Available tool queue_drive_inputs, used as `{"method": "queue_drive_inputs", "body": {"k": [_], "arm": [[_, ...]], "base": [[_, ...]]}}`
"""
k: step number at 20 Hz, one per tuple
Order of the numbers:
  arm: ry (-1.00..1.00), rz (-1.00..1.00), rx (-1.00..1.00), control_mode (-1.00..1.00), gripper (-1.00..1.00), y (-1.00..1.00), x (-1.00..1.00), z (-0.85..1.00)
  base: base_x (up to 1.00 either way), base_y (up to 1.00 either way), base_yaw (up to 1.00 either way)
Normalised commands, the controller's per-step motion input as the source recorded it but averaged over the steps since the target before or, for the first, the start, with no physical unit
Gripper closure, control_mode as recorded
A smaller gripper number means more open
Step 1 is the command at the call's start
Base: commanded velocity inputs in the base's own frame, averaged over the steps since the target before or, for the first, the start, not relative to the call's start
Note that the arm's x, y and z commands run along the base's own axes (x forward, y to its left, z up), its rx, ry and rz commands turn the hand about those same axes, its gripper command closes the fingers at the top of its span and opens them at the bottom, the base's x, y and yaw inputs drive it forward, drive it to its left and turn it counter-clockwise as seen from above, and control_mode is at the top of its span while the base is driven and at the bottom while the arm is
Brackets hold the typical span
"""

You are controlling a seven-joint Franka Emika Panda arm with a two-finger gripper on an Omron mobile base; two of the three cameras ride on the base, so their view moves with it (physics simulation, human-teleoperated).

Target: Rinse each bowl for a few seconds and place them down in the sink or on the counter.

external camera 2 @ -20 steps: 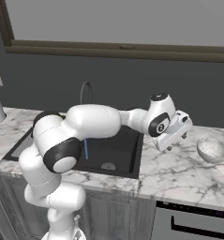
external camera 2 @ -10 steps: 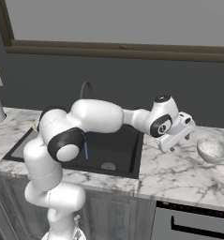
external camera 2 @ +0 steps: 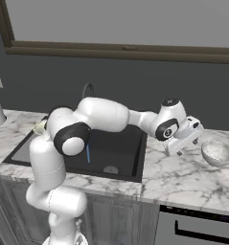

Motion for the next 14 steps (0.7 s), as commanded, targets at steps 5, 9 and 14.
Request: {"method": "queue_drive_inputs", "body": {"k": [5,9,14], "arm": [[0.02,-0.03,0.01,-1.0,-1.0,-0.15,0.08,-0.09],[0.02,-0.03,0.02,-1.0,-1.0,-0.15,0.08,-0.1],[0.01,-0.03,0.01,-1.0,-1.0,-0.15,0.1,-0.11]], "base": [[0.0,0.0,0.0],[0.0,0.0,0.0],[0.0,0.0,0.0]]}}
